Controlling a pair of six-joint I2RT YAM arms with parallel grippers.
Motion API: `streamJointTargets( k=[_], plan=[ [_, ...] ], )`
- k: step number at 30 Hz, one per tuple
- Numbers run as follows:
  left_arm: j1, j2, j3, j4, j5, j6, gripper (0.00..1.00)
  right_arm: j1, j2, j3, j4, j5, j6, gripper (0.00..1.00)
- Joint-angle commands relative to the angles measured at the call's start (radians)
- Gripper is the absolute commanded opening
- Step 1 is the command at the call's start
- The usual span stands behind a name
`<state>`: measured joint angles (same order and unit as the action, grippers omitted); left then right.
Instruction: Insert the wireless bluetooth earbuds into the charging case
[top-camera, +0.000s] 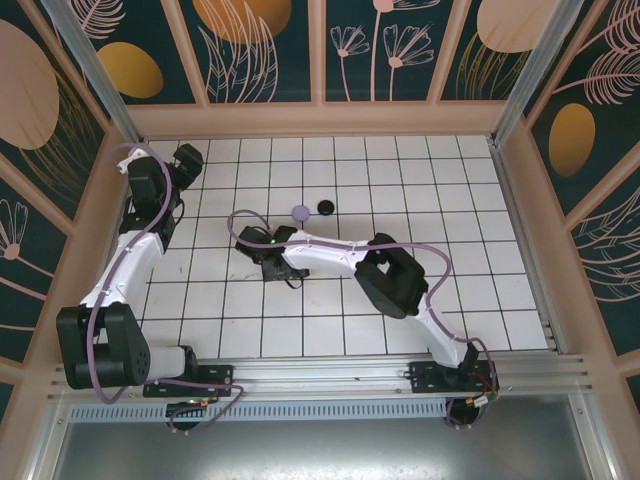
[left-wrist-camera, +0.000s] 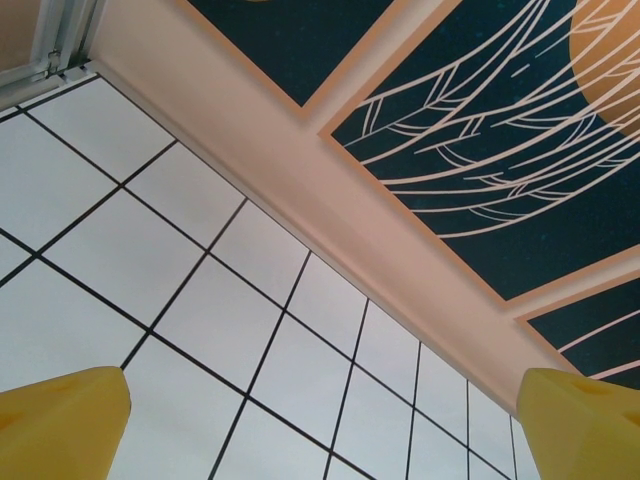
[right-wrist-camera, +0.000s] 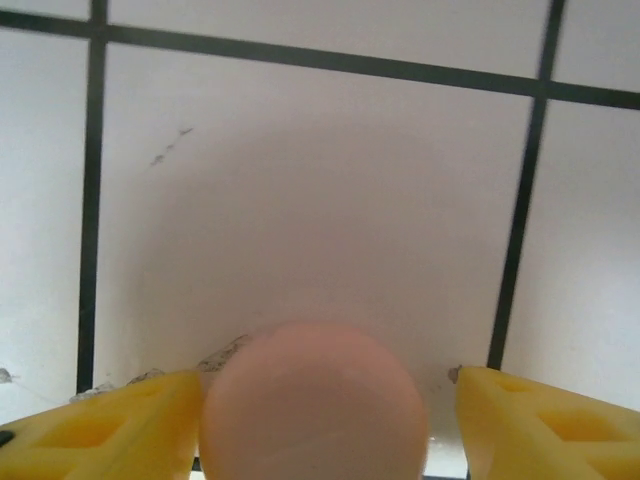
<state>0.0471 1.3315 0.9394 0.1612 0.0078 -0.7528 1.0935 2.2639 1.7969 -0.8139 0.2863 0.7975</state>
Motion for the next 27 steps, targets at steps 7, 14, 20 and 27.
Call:
streamJointTargets(
  k=[7, 14, 20, 27],
  plan=[
    [0.007, -0.008, -0.017, 0.034, 0.018, 0.0, 0.99, -0.019, -0.121, 0.096, -0.061, 0.005, -0.04, 0.73],
    [0.007, -0.009, -0.013, 0.026, 0.008, 0.017, 0.99, -0.04, -0.092, 0.096, -0.093, -0.025, -0.054, 0.73],
    [0.006, -0.011, -0.01, 0.024, 0.011, 0.027, 0.99, -0.032, -0.049, 0.094, -0.101, -0.032, -0.096, 0.73],
    [0.006, -0.01, -0.007, 0.023, 0.019, 0.03, 0.99, -0.014, -0.005, 0.095, -0.091, -0.052, -0.131, 0.73]
  ],
)
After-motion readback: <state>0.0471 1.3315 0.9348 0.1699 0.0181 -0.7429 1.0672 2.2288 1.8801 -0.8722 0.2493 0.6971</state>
